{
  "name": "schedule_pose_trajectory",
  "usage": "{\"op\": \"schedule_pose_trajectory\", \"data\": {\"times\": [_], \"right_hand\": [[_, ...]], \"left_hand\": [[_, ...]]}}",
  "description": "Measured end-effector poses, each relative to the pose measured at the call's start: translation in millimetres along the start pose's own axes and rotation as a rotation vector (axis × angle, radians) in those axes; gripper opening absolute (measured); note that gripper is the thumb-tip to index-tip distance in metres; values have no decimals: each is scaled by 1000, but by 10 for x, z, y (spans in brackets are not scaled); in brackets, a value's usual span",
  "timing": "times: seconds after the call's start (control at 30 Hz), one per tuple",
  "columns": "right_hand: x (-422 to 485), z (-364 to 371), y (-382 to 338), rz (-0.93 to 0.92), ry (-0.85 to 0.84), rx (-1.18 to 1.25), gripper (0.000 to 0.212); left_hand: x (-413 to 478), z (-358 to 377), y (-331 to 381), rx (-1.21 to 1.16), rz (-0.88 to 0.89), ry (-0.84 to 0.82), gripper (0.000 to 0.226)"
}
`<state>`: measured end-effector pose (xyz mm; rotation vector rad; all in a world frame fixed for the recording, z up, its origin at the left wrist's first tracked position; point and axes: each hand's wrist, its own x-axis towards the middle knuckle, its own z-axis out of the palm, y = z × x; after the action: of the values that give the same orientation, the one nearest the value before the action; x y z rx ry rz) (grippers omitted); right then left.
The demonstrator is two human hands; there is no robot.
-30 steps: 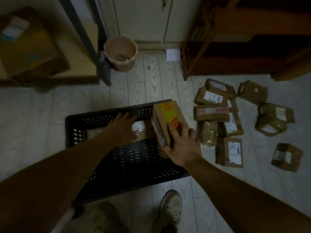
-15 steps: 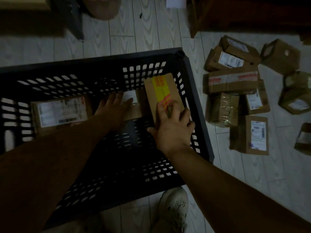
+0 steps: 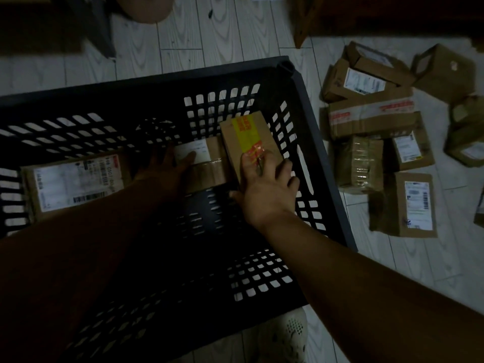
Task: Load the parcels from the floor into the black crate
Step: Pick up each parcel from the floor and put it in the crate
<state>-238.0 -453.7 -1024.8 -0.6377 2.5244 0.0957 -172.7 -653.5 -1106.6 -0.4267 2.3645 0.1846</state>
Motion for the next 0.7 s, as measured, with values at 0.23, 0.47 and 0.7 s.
{"op": "schedule_pose_trajectory", "data": {"times": [0.23,0.47,0.7], "right_hand": [[110,289,34,-157,32,-133,72],[332,637,160,-163,-36,-179,74],[298,266,166,-173,-292,-79,85]], "left_hand": [[13,-5,-15,33,59,0,94],[96,82,-40,25,53,46,94],[-133,-180,5,-58,-12,6,99]]}}
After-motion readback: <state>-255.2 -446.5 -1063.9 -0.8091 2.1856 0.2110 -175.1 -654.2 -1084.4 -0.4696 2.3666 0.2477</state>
